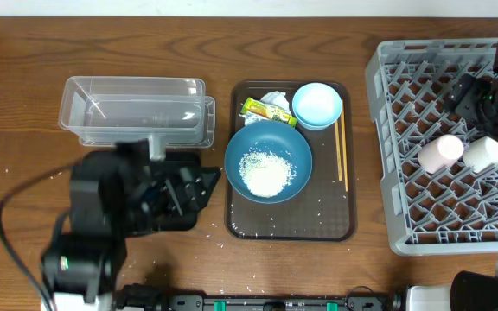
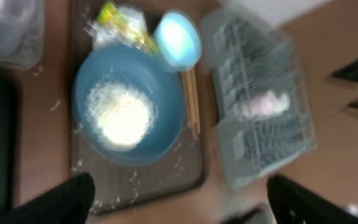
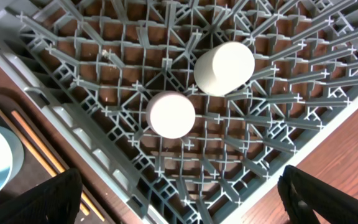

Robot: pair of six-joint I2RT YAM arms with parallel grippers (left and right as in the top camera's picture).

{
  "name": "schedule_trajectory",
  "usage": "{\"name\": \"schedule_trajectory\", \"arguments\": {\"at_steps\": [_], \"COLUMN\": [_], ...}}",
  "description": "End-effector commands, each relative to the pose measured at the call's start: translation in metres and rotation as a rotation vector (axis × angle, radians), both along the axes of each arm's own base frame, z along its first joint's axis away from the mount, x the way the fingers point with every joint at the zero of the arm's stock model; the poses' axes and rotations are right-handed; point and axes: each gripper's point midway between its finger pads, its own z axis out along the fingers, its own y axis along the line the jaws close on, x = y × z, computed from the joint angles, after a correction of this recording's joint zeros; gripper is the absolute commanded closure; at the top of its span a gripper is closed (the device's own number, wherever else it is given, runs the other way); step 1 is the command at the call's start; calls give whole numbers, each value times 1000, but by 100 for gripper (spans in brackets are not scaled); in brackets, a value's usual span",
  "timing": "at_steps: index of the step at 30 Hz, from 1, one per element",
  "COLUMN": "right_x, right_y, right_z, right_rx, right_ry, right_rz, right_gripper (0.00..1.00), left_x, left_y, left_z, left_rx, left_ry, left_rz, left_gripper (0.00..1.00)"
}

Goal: Sort waste into correct bins and load items into the dishwasher rack
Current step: 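Move the left gripper over the blue rice bowl rim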

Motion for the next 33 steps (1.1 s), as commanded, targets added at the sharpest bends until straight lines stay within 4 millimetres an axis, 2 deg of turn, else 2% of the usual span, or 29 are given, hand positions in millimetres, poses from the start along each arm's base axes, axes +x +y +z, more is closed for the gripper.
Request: {"name": "schedule_trajectory", "arguments": {"at_steps": [1,3,6,11,17,21,25,33], "right_x": [0,0,0,0,0,0,0,0], "right_y": [-2,-2,-2,-2,-2,-2,-2,-2], "right_z": [2,2,2,2,2,2,2,2], "right_rx": [-5,-5,-5,-5,-5,-5,-5,-5], "right_ry": [-7,-7,-7,-7,-7,-7,-7,-7], "right_rz": [-6,-6,-6,-7,-6,-7,-6,-6], "right_gripper": [1,1,1,1,1,1,1,1], "left_x": [14,14,12,8,10,14,12,17], "left_y": [5,-4,-35,-88,-129,-131,-139,-151], "left_z": [-5,-14,-26,-41,-66,-100,-126,-155], "left_rx": [290,391,466,453,461,578,647,788], "left_ry": [9,60,59,53,76,151,186,125], "left_rz": [-59,-105,-216,-343,-407,-331,-352,-366], "left_gripper": [9,9,9,9,9,9,9,9]}}
